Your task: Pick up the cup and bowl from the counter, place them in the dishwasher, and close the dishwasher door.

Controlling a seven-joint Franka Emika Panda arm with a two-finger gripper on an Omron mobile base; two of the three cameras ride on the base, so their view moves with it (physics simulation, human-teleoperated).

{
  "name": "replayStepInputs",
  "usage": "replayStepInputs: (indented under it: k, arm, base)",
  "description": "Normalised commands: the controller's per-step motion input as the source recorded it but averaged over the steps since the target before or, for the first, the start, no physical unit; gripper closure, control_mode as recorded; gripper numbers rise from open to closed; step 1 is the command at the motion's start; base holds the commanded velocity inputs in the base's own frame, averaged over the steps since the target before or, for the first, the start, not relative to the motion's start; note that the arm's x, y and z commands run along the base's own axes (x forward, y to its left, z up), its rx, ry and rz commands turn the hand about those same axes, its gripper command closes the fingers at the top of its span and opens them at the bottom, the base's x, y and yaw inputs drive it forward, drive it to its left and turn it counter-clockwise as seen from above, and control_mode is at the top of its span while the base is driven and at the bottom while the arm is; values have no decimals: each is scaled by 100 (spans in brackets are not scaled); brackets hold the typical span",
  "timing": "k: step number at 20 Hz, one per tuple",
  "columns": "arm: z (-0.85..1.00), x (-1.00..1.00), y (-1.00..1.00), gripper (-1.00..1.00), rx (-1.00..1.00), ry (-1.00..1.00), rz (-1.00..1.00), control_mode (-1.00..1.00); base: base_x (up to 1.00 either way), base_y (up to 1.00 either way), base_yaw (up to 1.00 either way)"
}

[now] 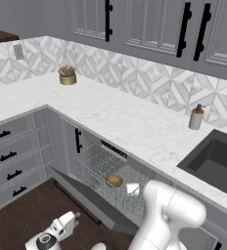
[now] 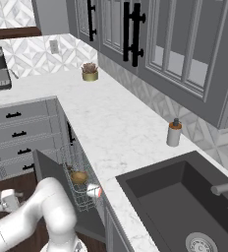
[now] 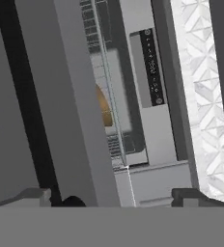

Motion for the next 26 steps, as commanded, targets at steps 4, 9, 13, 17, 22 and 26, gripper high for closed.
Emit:
replayStepInputs:
  k: [4, 9, 13, 17, 22, 26]
  arm:
    - [-87, 66, 0, -100, -15, 0, 0, -100]
    - [-94, 63, 1, -100, -16, 1, 0, -100]
    - [-90, 53, 2, -100, -15, 1, 0, -100]
    - [-77, 50, 0, -100, -22, -1, 0, -100]
    - [-45, 69, -15, -100, -29, -11, -9, -100]
    - [-7, 88, -51, -100, -31, -19, -18, -100]
  base:
    - [0, 0, 0]
    - [0, 0, 0]
    - [0, 0, 0]
    - [0, 0, 0]
    - [0, 0, 0]
    - [0, 0, 0]
